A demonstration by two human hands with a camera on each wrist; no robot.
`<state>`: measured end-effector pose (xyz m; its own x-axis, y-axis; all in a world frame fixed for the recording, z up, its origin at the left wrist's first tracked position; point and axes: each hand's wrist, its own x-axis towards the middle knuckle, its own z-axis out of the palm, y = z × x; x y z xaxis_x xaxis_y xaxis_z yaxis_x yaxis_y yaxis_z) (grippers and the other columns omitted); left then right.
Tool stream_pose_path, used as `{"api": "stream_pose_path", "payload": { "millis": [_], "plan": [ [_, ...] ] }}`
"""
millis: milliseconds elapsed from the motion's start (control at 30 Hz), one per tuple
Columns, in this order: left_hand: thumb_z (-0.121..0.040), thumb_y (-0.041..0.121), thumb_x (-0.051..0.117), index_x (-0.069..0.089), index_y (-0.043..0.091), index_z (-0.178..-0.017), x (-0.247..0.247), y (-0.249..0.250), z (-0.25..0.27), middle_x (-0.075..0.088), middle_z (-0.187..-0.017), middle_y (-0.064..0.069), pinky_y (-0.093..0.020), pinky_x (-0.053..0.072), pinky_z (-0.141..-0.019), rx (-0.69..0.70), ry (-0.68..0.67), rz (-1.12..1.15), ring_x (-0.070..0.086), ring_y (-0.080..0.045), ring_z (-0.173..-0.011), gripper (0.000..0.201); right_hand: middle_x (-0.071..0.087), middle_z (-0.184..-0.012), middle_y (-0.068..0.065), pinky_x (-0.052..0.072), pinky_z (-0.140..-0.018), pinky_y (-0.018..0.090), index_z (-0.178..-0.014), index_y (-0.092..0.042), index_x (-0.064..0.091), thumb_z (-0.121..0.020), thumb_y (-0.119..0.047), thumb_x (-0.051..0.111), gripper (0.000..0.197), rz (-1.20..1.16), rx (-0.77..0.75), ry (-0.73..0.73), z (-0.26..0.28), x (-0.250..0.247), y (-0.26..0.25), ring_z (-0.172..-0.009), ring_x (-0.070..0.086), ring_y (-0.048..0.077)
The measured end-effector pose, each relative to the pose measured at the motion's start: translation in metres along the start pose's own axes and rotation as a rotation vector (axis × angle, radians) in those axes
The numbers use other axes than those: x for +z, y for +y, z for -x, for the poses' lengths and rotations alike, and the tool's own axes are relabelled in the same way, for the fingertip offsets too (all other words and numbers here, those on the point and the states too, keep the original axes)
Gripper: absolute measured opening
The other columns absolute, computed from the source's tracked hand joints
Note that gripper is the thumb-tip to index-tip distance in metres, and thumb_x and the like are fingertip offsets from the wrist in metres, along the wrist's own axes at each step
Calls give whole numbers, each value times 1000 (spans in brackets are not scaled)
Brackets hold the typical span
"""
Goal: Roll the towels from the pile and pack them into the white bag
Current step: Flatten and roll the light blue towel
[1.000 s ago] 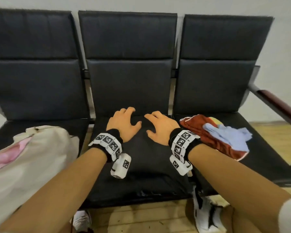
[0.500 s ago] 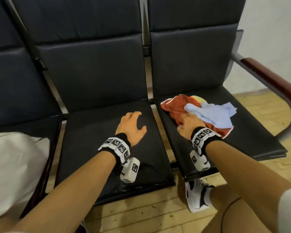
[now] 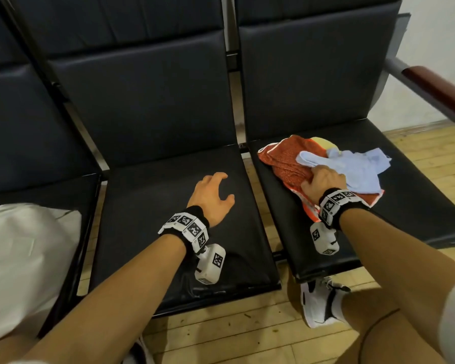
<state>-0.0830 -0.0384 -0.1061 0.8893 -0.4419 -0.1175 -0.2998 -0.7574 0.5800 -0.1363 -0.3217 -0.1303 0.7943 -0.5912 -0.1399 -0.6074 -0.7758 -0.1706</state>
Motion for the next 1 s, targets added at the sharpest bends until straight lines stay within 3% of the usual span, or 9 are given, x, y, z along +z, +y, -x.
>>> {"api": "stream_pose_path", "payload": {
  "millis": [100,133,233,300,367,500,700,900,1000],
  "plan": [
    [-92,34,63,39,27,-144,-2,-1,1,44,-144,-3,-38,44,-103,5,14,13,42,-22,-132,57,67,-101,5,54,-81,47,-112,-60,60,-72,-85,51,49,-44,-75,27,-45,21,15,-81,61,35],
    [-92,34,64,39,27,-144,-3,-1,1,44,-144,-3,-37,44,-103,14,16,18,42,-21,-132,58,67,-106,4,52,-86,47,-112,-62,60,-74,-85,49,46,-94,-104,14,-41,15,7,-88,61,37],
    [-89,33,68,34,30,-147,-9,2,4,44,-144,-3,-38,44,-103,45,30,35,41,-21,-133,68,69,-109,4,49,-89,37,-108,-23,72,-92,-25,62,19,-265,-316,-1,31,-38,-58,-103,62,27],
    [-84,33,74,27,32,-150,-17,2,4,40,-148,-3,-41,43,-105,57,38,77,39,-21,-135,81,67,-100,0,52,-85,33,-98,-21,68,-90,-16,63,11,-383,-454,24,63,-53,-96,-94,62,18],
    [-79,33,77,30,36,-148,-30,1,6,41,-147,0,-41,43,-106,68,31,99,40,-18,-133,84,60,-93,-6,52,-83,31,-91,-22,61,-87,-12,65,11,-463,-631,10,80,-55,-122,-87,58,11],
    [-86,30,62,59,32,-89,-63,-13,17,64,-90,6,-43,57,-73,122,140,99,62,-13,-83,5,52,-97,-3,48,-74,29,-94,-21,54,-88,-7,58,16,-543,-882,-31,115,-63,-165,-84,55,14],
    [-94,16,55,59,22,-95,-129,-49,47,62,-85,2,-25,42,-60,23,375,97,59,-15,-76,7,47,-125,8,51,-85,44,-134,-14,50,-90,-3,58,46,-407,-873,-62,133,-70,-208,-97,60,30],
    [-85,1,64,56,22,-101,-184,-44,76,61,-90,8,-5,40,-71,259,573,219,56,-1,-82,27,36,-150,3,45,-105,43,-153,-24,21,-79,-13,73,91,-489,-905,-202,162,-96,-259,-128,48,26],
    [-78,2,74,58,21,-106,-209,-42,87,61,-92,7,-4,42,-74,321,698,253,57,0,-83,37,56,-131,6,52,-96,42,-148,-28,29,-80,-17,67,78,-593,-954,-206,173,-117,-284,-114,59,25]
  ]
}}
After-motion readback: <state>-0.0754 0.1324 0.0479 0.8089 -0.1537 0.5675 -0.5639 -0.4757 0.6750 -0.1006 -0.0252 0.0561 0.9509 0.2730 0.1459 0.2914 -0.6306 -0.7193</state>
